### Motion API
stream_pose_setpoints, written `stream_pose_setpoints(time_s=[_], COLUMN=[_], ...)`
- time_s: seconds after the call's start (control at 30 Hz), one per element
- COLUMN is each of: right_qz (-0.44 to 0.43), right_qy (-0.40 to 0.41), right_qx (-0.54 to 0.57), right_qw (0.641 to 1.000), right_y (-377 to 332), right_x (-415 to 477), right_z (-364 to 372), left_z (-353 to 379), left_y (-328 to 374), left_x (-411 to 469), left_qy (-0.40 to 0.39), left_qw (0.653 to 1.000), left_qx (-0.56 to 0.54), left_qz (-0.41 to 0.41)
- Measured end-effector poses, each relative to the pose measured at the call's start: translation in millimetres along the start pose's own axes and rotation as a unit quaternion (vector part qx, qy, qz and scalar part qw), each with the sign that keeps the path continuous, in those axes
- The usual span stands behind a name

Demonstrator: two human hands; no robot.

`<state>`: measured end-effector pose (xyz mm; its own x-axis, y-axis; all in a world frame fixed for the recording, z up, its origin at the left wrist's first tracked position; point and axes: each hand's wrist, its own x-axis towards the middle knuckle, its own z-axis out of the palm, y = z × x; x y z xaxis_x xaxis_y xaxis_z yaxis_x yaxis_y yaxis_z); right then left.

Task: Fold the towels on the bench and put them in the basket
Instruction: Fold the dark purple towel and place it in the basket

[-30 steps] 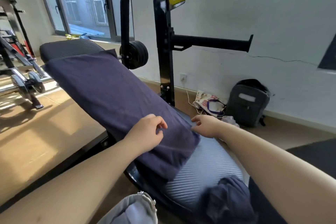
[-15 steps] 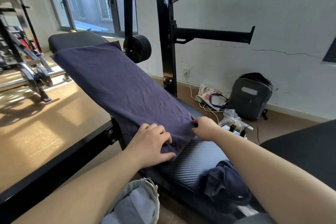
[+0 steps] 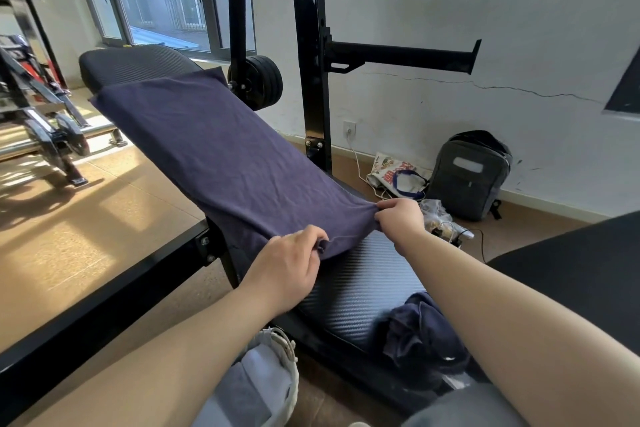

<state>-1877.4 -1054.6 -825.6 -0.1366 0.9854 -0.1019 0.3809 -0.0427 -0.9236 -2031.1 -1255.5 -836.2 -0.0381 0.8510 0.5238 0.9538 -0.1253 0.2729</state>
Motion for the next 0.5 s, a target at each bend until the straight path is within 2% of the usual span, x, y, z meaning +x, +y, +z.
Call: stream_pose_setpoints(time_s=[0.07,0.23,0.3,0.37,0.5], right_qz=[0.035,0.15,0.17,0.179,0.154], right_qy=[0.007,-0.043,-0.057,-0.08,-0.099], right_qx=[0.035,0.149,0.145,0.093,0.049], right_qw=[0.999,0.976,0.973,0.976,0.982], right_y=[1,-1,-2,4,16], right_x=[3,1,-1,0,2], right_z=[-2,-3,-5,-8,-15], left_z=[-2,-5,-6,-9,-13], left_y=[3,-3,-5,-6,-7], left_x=[0,-3,-5,-7,-10], left_qy=[0.003,-0.04,-0.043,-0.069,-0.082], left_qw=[1.0,0.998,0.998,0.996,0.989], left_qx=[0.011,0.007,-0.013,-0.048,-0.106], left_qz=[-0.017,-0.042,-0.035,-0.034,-0.062])
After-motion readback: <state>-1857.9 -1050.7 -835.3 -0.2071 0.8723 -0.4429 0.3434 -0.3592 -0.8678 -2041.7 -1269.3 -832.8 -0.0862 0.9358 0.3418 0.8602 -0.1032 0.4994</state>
